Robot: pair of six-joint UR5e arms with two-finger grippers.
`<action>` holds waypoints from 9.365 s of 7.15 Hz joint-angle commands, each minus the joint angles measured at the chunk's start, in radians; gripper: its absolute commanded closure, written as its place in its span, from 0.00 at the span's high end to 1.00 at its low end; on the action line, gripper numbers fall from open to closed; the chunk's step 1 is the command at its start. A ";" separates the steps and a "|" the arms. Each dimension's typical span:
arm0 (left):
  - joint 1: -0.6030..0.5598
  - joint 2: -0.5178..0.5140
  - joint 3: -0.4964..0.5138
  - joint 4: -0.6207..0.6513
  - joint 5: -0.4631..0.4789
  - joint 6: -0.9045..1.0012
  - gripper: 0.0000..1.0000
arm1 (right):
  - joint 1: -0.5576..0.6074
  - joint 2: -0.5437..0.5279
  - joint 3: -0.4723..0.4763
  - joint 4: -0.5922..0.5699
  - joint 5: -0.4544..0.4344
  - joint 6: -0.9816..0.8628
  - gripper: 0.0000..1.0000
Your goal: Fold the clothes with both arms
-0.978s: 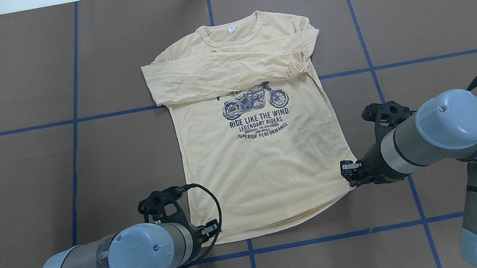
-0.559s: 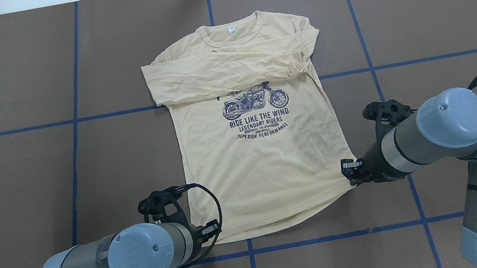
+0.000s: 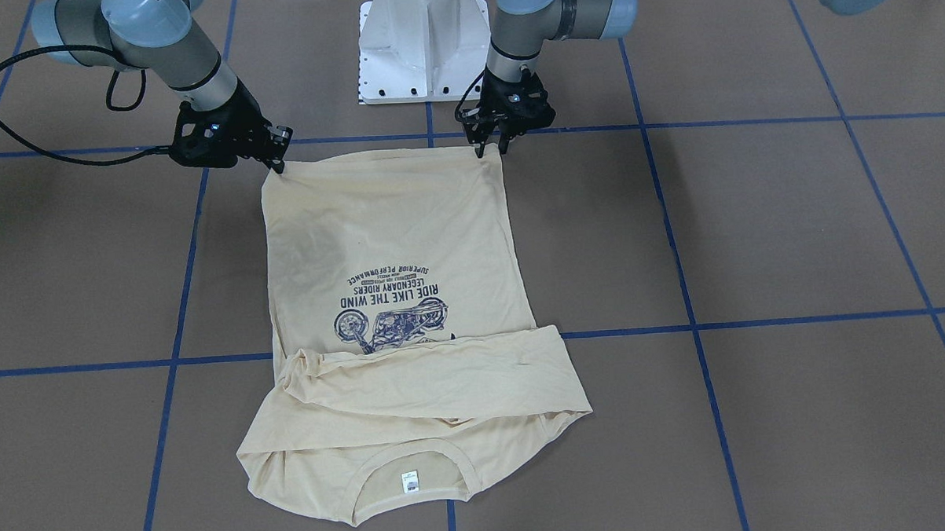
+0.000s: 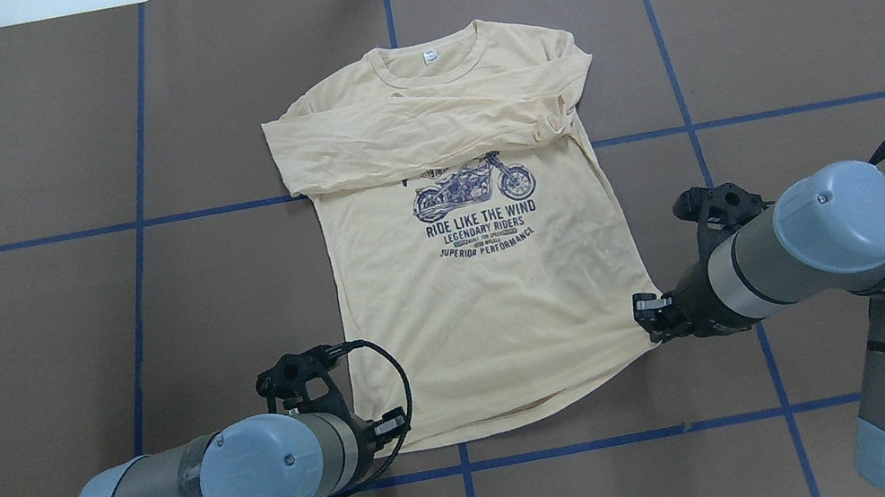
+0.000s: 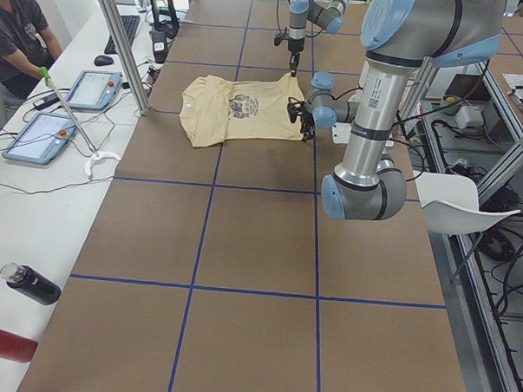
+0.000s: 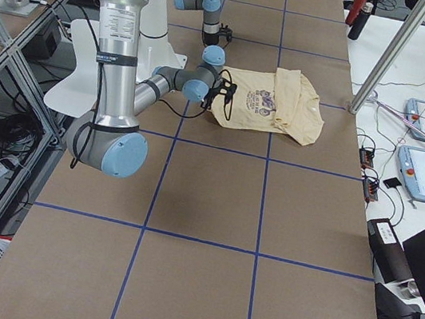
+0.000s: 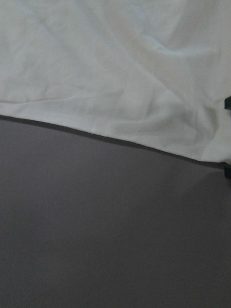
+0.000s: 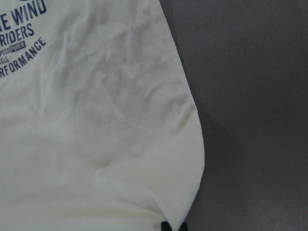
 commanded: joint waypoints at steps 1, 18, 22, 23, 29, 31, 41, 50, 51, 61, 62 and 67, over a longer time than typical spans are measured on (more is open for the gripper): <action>-0.002 0.000 0.000 0.002 0.002 0.000 0.52 | 0.000 0.000 0.001 0.000 0.000 0.000 0.00; -0.003 0.002 0.002 0.006 -0.002 -0.011 0.52 | 0.022 -0.003 -0.001 0.000 0.021 0.000 0.00; 0.000 0.000 0.002 0.006 -0.003 -0.011 0.42 | 0.022 -0.002 0.001 0.000 0.021 0.000 0.00; 0.000 0.000 0.002 0.006 -0.003 -0.011 0.42 | 0.022 -0.003 -0.001 -0.002 0.021 0.000 0.00; 0.002 -0.008 0.005 0.008 -0.005 -0.011 0.42 | 0.025 -0.002 -0.001 0.000 0.021 0.000 0.00; 0.002 -0.008 0.005 0.008 -0.005 -0.011 0.29 | 0.026 -0.002 0.001 -0.002 0.021 0.000 0.00; -0.041 0.102 -0.262 0.096 -0.058 0.033 0.00 | 0.023 -0.035 0.031 0.003 0.064 0.002 0.00; -0.006 0.150 -0.383 0.127 -0.193 0.048 0.00 | -0.044 -0.112 0.162 0.009 0.196 0.094 0.00; -0.096 0.134 -0.380 0.126 -0.208 0.066 0.00 | 0.018 -0.071 0.145 0.008 0.198 0.092 0.00; -0.479 -0.054 -0.032 -0.020 -0.279 0.219 0.00 | 0.376 0.301 -0.257 0.012 0.195 0.038 0.00; -0.514 -0.060 -0.035 -0.018 -0.319 0.219 0.00 | 0.399 0.310 -0.257 0.011 0.196 0.038 0.00; -0.558 -0.181 0.272 -0.154 -0.322 0.246 0.00 | 0.410 0.429 -0.474 0.062 0.157 -0.025 0.00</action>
